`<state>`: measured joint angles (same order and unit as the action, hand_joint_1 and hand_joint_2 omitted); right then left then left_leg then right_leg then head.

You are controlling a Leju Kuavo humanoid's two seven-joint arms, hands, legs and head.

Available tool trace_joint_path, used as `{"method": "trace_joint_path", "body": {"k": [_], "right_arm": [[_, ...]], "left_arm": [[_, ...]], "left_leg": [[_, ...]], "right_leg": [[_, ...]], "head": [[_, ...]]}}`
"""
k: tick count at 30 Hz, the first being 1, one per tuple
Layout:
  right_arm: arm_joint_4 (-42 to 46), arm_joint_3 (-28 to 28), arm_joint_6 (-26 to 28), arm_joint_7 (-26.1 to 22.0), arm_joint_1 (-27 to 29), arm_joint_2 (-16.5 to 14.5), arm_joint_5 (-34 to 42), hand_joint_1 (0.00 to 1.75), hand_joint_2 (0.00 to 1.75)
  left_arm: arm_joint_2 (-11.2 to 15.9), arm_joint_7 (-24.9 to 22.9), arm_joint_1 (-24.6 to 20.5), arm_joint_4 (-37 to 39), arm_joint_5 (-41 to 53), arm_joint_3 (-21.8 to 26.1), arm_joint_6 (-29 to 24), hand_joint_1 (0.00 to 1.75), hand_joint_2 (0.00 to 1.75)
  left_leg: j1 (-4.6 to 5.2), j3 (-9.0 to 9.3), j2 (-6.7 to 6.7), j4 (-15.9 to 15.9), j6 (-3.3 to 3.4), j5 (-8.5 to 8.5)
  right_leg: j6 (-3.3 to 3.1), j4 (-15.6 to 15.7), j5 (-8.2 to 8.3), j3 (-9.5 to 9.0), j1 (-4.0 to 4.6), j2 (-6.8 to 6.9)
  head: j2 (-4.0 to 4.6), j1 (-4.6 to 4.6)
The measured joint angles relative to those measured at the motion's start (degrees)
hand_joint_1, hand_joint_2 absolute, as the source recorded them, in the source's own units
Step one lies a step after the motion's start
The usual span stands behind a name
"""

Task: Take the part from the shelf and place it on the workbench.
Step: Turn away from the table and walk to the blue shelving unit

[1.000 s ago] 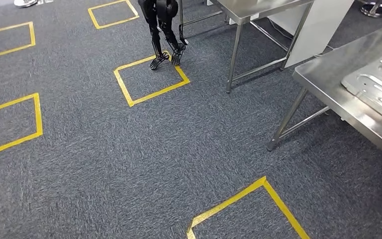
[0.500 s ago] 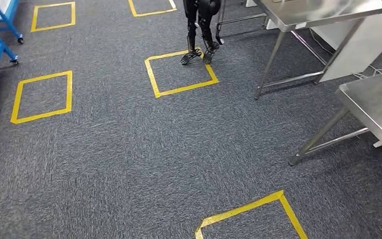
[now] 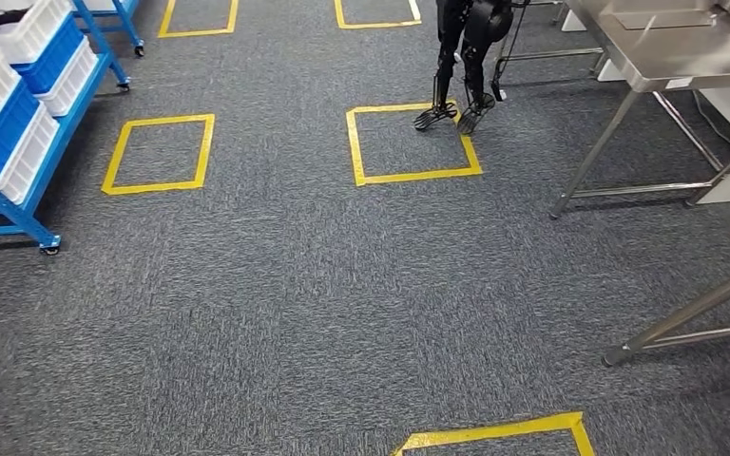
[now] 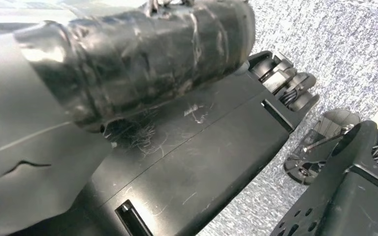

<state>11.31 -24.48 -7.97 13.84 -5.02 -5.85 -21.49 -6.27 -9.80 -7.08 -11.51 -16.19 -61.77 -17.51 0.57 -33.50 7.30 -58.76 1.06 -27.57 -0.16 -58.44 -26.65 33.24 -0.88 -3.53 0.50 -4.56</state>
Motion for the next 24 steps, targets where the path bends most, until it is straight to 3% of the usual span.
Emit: {"method": "trace_joint_path", "body": {"k": [3,5,6,7,8,10,12,13,15,17,19,21,22,24], "right_arm": [[0.0,-0.1,-0.1,0.0,-0.2,-0.1,0.1,0.0,0.0],[0.0,-0.1,-0.2,0.1,0.0,-0.1,0.2,0.0,0.0],[0.0,-0.1,-0.2,0.2,0.1,0.0,0.2,0.0,0.0],[0.0,-0.1,-0.3,0.2,0.1,0.0,0.3,0.0,0.0],[0.0,-0.1,-0.3,0.2,0.1,0.0,0.3,0.0,0.0],[0.0,-0.1,-0.2,0.3,0.0,0.0,0.4,0.0,0.0],[0.0,-0.1,-0.2,0.3,-0.1,0.0,0.6,0.0,0.0],[0.0,-0.1,-0.2,0.3,-0.1,0.0,0.7,0.0,0.0],[0.0,-0.1,-0.2,0.3,-0.2,0.0,0.9,0.0,0.0],[0.0,-0.2,-0.3,0.3,-0.3,0.0,1.1,0.0,0.0],[0.0,-0.2,-0.3,0.3,-0.2,0.0,1.3,0.0,0.0],[0.0,-0.3,-0.4,0.3,0.1,0.0,1.6,0.0,0.0],[0.0,-0.3,-0.5,0.3,0.3,0.0,1.7,0.0,0.0],[0.0,-0.3,-0.7,0.4,0.3,0.1,1.8,0.0,0.0]], "left_arm": [[0.2,-0.3,-0.1,0.0,0.0,0.0,0.0,0.0,0.0],[0.2,-0.4,-0.4,0.0,0.0,0.0,0.0,0.0,0.0],[0.3,-0.4,-0.5,0.0,0.0,0.0,0.0,0.0,0.0],[0.3,-0.4,-0.5,0.0,0.0,0.0,0.0,0.0,0.0],[0.4,-0.5,-0.4,0.0,0.0,0.0,0.0,0.0,0.0],[0.4,-0.5,-0.1,0.0,-0.1,0.0,0.1,0.0,0.0],[0.5,-0.6,0.0,0.0,-0.2,0.0,0.1,0.0,0.0],[0.5,-0.6,0.1,0.0,-0.2,0.0,0.0,0.0,0.0],[0.6,-0.5,0.2,0.0,-0.2,0.0,0.0,0.0,0.0],[0.5,-0.4,0.2,0.0,-0.2,0.0,-0.1,0.0,0.0],[0.5,-0.4,0.2,0.0,-0.2,-0.1,-0.1,0.0,0.0],[0.5,-0.4,0.2,0.0,-0.2,-0.1,-0.1,0.0,0.0],[0.5,-0.4,0.2,0.0,-0.2,-0.1,-0.1,0.0,0.0],[0.4,-0.4,0.1,0.0,-0.2,-0.1,-0.1,0.0,0.0]], "left_leg": [[0.18,-2.94,-5.11,-7.4,-1.07,-3.87],[-0.2,-5.94,-6.41,-13.7,-1.55,-6.66],[-0.38,-6.56,-6.55,-15.0,-1.72,-6.87],[-0.54,-6.21,-6.7,-14.4,-1.85,-6.06],[-0.66,-4.79,-7.06,-11.7,-1.91,-4.23],[-0.56,-0.95,-9.37,-4.0,-1.83,-0.74],[-0.15,0.99,-11.57,0.3,-1.22,0.22],[0.07,1.0,-11.76,0.6,-0.88,-0.05],[-0.02,0.97,-10.5,0.9,-0.15,0.1],[-0.28,1.22,-9.24,1.3,0.39,0.29],[-0.36,1.31,-8.0,1.3,0.89,0.35],[-0.25,1.37,-6.4,1.3,1.22,0.32],[-0.21,1.48,-5.49,1.2,1.27,0.26],[-0.19,1.86,-3.8,1.2,1.23,0.08]], "right_leg": [[-0.68,0.4,-0.24,-0.85,-0.21,2.23],[-0.8,0.4,-0.57,-1.13,-0.17,4.12],[-0.76,0.4,-0.75,-1.26,-0.19,5.05],[-0.7,0.4,-0.93,-1.42,-0.21,5.91],[-0.61,0.3,-1.11,-1.62,-0.24,6.59],[-0.24,0.3,-1.49,-2.02,-0.15,7.69],[0.26,0.2,-1.78,-2.18,0.18,8.72],[0.5,0.2,-1.86,-2.24,0.36,9.32],[1.08,0.2,-2.19,-2.48,0.51,10.37],[1.64,-1.9,-3.82,-1.8,0.38,8.61],[1.82,-8.5,-7.01,1.39,0.19,5.51],[1.68,-15.1,-8.68,5.22,0.23,4.31],[1.54,-15.9,-7.87,6.05,0.25,4.03],[1.09,-10.5,-3.36,4.44,0.29,3.17]], "head": [[0.0,-0.68],[0.0,-0.89],[0.0,-0.88],[0.0,-0.9],[0.0,-0.89],[0.0,-0.91],[0.0,-0.83],[0.0,-0.74],[0.0,-0.6],[0.0,-0.28],[0.0,0.2],[0.0,0.34],[0.0,0.35],[0.0,0.36]]}}
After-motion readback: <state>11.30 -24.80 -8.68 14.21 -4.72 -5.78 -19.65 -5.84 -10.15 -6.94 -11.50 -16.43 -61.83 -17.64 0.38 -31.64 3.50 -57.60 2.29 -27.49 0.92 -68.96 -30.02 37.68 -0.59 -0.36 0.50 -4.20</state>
